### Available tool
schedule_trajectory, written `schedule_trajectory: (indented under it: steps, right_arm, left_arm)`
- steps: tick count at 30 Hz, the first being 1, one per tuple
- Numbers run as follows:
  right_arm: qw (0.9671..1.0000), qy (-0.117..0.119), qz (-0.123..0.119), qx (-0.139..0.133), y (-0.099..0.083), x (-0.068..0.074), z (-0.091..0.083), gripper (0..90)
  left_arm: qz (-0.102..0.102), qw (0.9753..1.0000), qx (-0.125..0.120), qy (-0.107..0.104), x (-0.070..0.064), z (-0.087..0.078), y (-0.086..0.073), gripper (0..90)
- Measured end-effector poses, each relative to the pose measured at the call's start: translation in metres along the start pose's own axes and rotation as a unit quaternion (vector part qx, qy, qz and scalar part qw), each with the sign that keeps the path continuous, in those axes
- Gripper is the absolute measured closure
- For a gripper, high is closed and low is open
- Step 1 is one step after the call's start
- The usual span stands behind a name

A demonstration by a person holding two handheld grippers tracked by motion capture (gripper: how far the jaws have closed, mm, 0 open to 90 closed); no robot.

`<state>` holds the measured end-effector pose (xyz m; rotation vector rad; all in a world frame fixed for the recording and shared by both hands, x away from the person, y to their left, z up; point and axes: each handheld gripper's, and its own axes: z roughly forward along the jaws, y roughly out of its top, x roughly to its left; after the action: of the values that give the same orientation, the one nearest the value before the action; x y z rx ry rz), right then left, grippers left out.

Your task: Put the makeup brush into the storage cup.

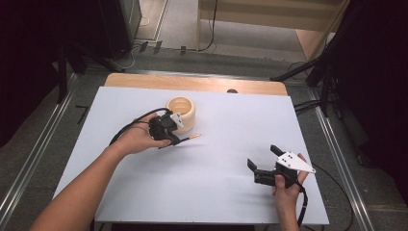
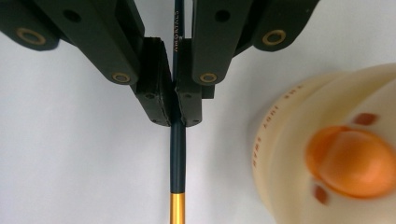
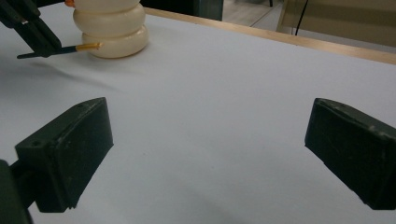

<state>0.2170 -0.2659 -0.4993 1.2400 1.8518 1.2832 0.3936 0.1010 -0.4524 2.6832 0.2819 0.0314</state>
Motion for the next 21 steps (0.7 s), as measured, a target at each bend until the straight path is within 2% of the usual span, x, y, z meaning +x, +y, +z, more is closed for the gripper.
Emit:
schedule_trajectory:
  steps: [1,3,6,7,9,10,12,18,21]
  right_arm:
    - [1.0,0.0,0.0,0.0,0.0,0.0,0.0,1.1]
    - [1.0,0.0,-0.001,0.001,0.0,0.0,0.0,1.1]
    - [1.0,-0.001,-0.002,0.001,0.0,0.0,0.001,1.1]
    - [1.0,-0.001,-0.002,0.002,0.0,0.0,0.001,1.1]
    - [1.0,-0.001,-0.002,0.003,0.0,0.0,0.001,1.1]
    - [1.0,-0.001,-0.002,0.003,0.0,0.0,0.001,1.2]
    - [1.0,-0.001,-0.002,0.003,0.0,0.0,0.001,1.2]
    - [1.0,0.003,-0.004,0.001,-0.001,0.001,0.001,1.1]
    - [1.0,0.003,-0.004,0.0,-0.001,0.001,0.001,1.1]
  left_arm:
    - [0.001,0.9998,-0.021,-0.003,0.002,-0.002,-0.004,85.4]
    - [0.0,0.9996,-0.03,-0.002,0.002,-0.004,-0.005,85.4]
    - [0.001,0.998,-0.062,-0.004,0.003,-0.01,-0.007,85.4]
    - [0.002,0.9964,-0.085,-0.005,0.004,-0.016,-0.007,85.4]
    - [0.002,0.9947,-0.103,-0.007,0.004,-0.02,-0.006,85.4]
    - [0.002,0.9947,-0.103,-0.007,0.004,-0.02,-0.006,85.4]
    - [0.004,0.9929,-0.118,-0.008,0.003,-0.023,-0.005,85.4]
    - [0.006,0.9895,-0.144,-0.01,0.004,-0.026,-0.006,85.4]
    - [0.005,0.9889,-0.149,-0.007,0.004,-0.028,-0.006,85.4]
